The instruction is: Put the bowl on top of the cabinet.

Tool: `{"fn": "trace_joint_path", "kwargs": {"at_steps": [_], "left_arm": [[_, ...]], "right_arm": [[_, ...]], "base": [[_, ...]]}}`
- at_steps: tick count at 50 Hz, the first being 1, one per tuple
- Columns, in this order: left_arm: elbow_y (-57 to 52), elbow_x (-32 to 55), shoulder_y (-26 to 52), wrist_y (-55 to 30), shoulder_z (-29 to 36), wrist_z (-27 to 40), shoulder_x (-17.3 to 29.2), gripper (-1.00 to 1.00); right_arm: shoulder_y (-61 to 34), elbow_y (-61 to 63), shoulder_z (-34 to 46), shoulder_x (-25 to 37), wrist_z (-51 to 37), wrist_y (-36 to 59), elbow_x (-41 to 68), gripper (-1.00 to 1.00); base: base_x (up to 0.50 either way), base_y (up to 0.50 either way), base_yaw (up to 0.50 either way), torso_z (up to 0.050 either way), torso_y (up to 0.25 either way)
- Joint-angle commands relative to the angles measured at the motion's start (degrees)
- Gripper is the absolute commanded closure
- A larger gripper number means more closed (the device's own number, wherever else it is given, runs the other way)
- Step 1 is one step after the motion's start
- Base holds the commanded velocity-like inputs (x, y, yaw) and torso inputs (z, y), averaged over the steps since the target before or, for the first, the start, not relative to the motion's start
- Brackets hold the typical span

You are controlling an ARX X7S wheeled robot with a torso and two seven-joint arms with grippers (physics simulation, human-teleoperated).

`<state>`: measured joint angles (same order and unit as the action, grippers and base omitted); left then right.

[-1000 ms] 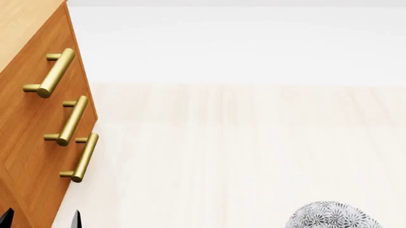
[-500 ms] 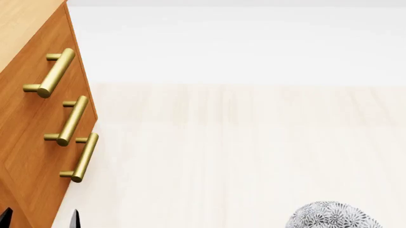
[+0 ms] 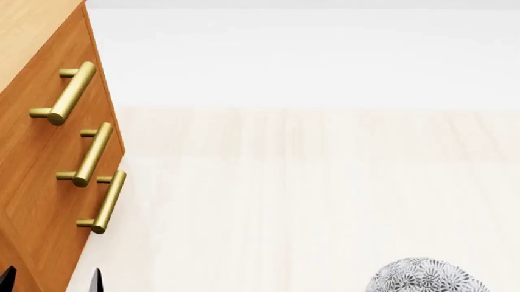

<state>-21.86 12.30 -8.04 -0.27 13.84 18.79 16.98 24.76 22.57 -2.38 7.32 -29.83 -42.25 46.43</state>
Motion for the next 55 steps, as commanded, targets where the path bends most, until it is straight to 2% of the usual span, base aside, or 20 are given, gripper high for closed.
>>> {"fn": "trace_joint_path", "kwargs": {"at_steps": [1, 16, 55], "left_arm": [[0.2, 0.1, 0.1, 0.1, 0.2, 0.2, 0.2, -1.0], [0.0, 0.1, 0.0, 0.2, 0.4, 0.6, 0.4, -1.0], [-0.1, 0.6, 0.2, 0.5, 0.9, 1.3, 1.1, -1.0]], "right_arm": [[-0.8, -1.2, 0.7, 2.2, 0.3, 1.1, 4.3, -1.0], [-2.1, -3.3, 2.0, 4.0, 4.1, 1.5, 11.8, -1.0], [-4.5, -5.3, 4.1, 6.5, 4.4, 5.4, 16.9, -1.0]], "base": [[0.0, 0.0, 0.0, 0.0, 0.0], [0.0, 0.0, 0.0, 0.0, 0.0], [0.0, 0.0, 0.0, 0.0, 0.0]]}}
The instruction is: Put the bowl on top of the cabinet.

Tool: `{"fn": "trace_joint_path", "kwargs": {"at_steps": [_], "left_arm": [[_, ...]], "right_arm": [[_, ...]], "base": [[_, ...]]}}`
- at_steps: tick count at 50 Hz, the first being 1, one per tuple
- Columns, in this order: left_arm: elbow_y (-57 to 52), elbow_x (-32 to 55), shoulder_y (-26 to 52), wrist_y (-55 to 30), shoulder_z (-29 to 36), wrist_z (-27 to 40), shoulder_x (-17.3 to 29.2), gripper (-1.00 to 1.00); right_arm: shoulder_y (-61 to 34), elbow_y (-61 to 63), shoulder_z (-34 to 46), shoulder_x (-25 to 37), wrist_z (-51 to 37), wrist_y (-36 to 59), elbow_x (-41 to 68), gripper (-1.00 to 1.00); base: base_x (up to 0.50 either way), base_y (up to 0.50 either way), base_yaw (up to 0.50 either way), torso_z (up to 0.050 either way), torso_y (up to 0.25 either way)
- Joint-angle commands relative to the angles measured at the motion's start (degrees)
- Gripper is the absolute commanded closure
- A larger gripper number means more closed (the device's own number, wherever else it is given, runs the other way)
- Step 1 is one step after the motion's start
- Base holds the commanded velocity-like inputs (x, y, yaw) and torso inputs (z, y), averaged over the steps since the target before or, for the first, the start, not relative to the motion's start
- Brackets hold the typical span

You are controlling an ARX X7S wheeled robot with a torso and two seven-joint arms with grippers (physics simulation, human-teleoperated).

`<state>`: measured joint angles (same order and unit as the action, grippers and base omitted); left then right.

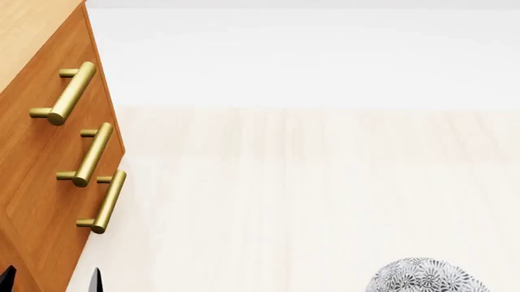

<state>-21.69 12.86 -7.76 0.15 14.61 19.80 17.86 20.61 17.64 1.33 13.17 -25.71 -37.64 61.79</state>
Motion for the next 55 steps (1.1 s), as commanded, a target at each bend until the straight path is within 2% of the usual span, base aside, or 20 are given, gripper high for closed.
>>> {"fn": "trace_joint_path", "kwargs": {"at_steps": [1, 20, 38, 55], "left_arm": [[-0.2, 0.1, -0.1, 0.1, 0.1, 0.3, 0.2, -1.0], [-0.4, 0.3, -0.1, 0.1, 0.5, 0.6, 0.5, -1.0], [-0.4, 0.4, -0.1, 0.4, 0.6, 0.9, 0.8, -1.0], [-0.7, 0.7, -0.1, 0.4, 0.8, 1.3, 1.1, -1.0]], "right_arm": [[-0.4, -0.3, 0.4, 0.7, 0.3, 0.8, 1.6, -1.0], [-3.2, -4.3, 1.3, 1.6, 1.9, 3.0, 5.7, -1.0], [-4.8, -5.7, 2.5, 3.1, -0.4, 5.8, 4.9, -1.0], [-5.8, -7.4, 2.7, 3.8, -1.5, 8.0, 8.4, -1.0]], "base": [[0.0, 0.0, 0.0, 0.0, 0.0], [0.0, 0.0, 0.0, 0.0, 0.0], [0.0, 0.0, 0.0, 0.0, 0.0], [0.0, 0.0, 0.0, 0.0, 0.0]]}}
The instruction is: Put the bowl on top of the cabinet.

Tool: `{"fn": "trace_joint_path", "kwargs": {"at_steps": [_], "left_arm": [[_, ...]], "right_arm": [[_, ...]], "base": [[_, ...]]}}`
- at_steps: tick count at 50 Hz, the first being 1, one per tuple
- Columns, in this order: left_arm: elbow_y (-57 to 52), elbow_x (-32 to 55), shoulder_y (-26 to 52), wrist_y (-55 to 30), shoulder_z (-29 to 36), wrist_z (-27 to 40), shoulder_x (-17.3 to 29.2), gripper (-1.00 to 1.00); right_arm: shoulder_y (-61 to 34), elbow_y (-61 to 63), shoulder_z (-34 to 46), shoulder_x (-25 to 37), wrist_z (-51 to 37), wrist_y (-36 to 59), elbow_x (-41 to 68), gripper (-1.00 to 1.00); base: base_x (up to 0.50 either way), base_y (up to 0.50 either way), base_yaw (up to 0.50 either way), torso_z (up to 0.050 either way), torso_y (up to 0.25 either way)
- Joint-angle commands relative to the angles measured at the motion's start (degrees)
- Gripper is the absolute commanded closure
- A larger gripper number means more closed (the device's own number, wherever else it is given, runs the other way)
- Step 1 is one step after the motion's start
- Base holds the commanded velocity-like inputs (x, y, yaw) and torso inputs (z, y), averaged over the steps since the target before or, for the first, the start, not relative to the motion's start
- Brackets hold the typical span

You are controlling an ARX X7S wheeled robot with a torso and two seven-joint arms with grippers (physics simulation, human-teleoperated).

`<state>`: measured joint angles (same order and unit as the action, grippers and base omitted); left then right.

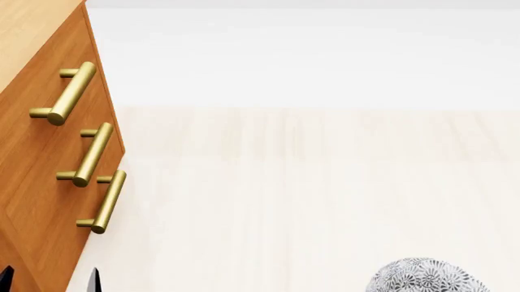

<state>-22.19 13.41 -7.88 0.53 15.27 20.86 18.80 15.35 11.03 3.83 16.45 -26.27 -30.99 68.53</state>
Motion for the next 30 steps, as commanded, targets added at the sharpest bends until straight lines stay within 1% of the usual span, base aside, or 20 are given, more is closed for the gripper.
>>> {"fn": "trace_joint_path", "kwargs": {"at_steps": [1, 2, 7, 26, 30], "left_arm": [[-0.2, 0.1, 0.0, 0.0, 0.1, 0.2, 0.2, -1.0], [-0.1, 0.0, 0.0, 0.0, 0.3, 0.2, 0.2, -1.0], [0.2, 0.1, 0.2, 0.0, 0.3, 0.2, 0.2, -1.0], [0.4, 0.3, 0.3, 0.2, 0.7, 0.5, 0.4, -1.0], [0.4, 0.2, 0.3, 0.3, 0.8, 0.6, 0.4, -1.0]], "right_arm": [[-0.8, -1.1, 0.3, 0.7, -0.9, 1.9, 2.3, -1.0], [-1.6, -1.8, 1.0, 1.3, -0.3, 3.5, 4.1, -1.0], [-3.2, -3.2, 2.3, 2.5, -1.6, 6.1, 4.3, -1.0], [-3.8, -3.6, 2.9, 3.3, -2.1, 7.4, 4.4, -1.0], [-5.1, -4.9, 3.7, 3.7, -1.8, 8.8, 4.8, -1.0]], "base": [[0.0, 0.0, 0.0, 0.0, 0.0], [0.0, 0.0, 0.0, 0.0, 0.0], [0.0, 0.0, 0.0, 0.0, 0.0], [0.0, 0.0, 0.0, 0.0, 0.0], [0.0, 0.0, 0.0, 0.0, 0.0]]}}
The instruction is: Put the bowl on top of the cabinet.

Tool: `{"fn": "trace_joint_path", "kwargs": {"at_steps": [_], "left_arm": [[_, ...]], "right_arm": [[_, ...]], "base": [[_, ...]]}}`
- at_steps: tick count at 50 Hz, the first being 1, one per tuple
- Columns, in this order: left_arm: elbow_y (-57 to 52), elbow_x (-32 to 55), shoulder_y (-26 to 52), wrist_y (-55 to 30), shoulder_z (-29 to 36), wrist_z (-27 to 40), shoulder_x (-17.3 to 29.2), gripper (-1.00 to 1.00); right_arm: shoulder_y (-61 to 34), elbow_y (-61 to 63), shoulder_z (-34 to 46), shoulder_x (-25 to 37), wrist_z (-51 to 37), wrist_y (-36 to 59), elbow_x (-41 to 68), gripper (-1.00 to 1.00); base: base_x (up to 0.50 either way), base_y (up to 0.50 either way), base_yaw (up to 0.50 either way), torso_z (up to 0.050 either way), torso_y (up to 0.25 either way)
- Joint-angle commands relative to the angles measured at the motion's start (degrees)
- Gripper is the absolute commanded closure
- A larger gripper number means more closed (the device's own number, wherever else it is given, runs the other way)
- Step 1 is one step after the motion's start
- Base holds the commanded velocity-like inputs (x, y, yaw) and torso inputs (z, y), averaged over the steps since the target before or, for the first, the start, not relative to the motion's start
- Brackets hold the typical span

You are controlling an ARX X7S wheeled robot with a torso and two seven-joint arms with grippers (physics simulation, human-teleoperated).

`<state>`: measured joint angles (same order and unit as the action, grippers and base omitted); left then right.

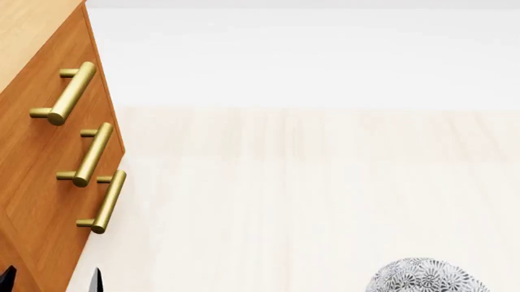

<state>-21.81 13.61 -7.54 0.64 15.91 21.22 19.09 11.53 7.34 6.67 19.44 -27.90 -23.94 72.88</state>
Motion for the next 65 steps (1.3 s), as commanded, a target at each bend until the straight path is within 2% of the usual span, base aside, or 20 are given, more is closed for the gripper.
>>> {"fn": "trace_joint_path", "kwargs": {"at_steps": [1, 65], "left_arm": [[0.0, 0.0, 0.0, 0.2, 0.2, 0.2, 0.2, -1.0], [0.0, 0.6, 0.1, 0.6, 0.8, 1.1, 1.1, -1.0]], "right_arm": [[-1.7, -1.6, 1.3, 0.9, 0.0, 2.3, 0.7, -1.0], [-6.2, -8.7, 3.0, 1.5, 1.9, 6.5, 3.5, -1.0]], "base": [[0.0, 0.0, 0.0, 0.0, 0.0], [0.0, 0.0, 0.0, 0.0, 0.0]]}}
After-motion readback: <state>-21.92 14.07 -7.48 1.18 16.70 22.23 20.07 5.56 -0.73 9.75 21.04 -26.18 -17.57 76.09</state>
